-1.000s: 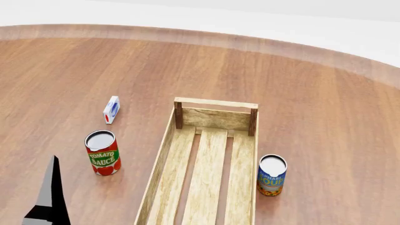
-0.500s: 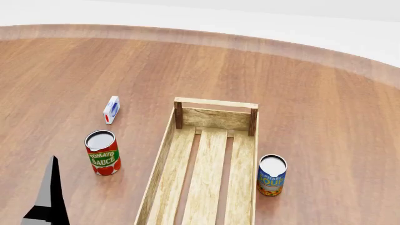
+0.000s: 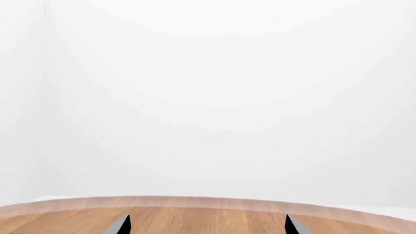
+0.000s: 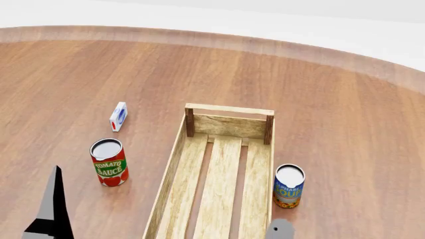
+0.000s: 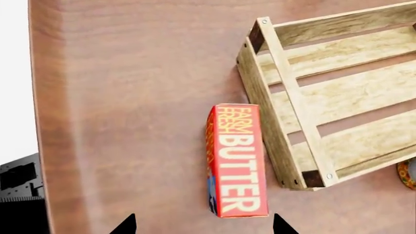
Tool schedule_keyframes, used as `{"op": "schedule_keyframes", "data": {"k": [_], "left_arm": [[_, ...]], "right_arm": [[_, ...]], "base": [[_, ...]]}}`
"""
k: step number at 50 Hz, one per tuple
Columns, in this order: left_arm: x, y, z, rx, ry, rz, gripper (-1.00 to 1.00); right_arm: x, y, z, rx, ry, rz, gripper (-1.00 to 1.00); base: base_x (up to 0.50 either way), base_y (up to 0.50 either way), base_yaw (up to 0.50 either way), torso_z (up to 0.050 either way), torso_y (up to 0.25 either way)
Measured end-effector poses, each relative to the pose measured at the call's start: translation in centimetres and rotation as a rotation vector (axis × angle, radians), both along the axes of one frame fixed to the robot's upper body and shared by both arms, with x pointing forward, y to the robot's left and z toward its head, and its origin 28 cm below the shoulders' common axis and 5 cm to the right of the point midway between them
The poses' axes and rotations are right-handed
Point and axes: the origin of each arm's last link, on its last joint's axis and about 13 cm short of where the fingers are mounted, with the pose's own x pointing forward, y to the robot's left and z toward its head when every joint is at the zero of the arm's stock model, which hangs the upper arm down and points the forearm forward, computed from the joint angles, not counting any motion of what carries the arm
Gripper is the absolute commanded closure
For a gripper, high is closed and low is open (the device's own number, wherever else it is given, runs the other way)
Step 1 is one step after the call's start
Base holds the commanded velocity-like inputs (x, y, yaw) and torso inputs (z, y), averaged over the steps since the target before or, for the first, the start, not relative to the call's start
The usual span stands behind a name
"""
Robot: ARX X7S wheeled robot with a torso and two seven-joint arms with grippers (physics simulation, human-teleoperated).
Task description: Pick up the butter and put it in the tray.
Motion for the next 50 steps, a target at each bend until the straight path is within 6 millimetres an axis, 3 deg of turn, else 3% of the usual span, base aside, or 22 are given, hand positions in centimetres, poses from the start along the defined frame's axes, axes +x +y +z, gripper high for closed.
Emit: {"op": "schedule_keyframes", "data": {"k": [27, 50], "left_arm": [[0.0, 0.0, 0.0, -0.001, 0.002, 0.003, -1.00], [0.2, 0.0, -0.3, -0.010, 0.017, -0.003, -1.00]], "right_arm": [[1.1, 0.0, -2.0, -0.041, 0.020, -0.035, -1.00], [2.7, -0.1, -2.4, -0.122, 0.020, -0.067, -1.00]], "base": [[0.00, 0.00, 0.00, 0.000, 0.000], [0.00, 0.00, 0.00, 0.000, 0.000]]}}
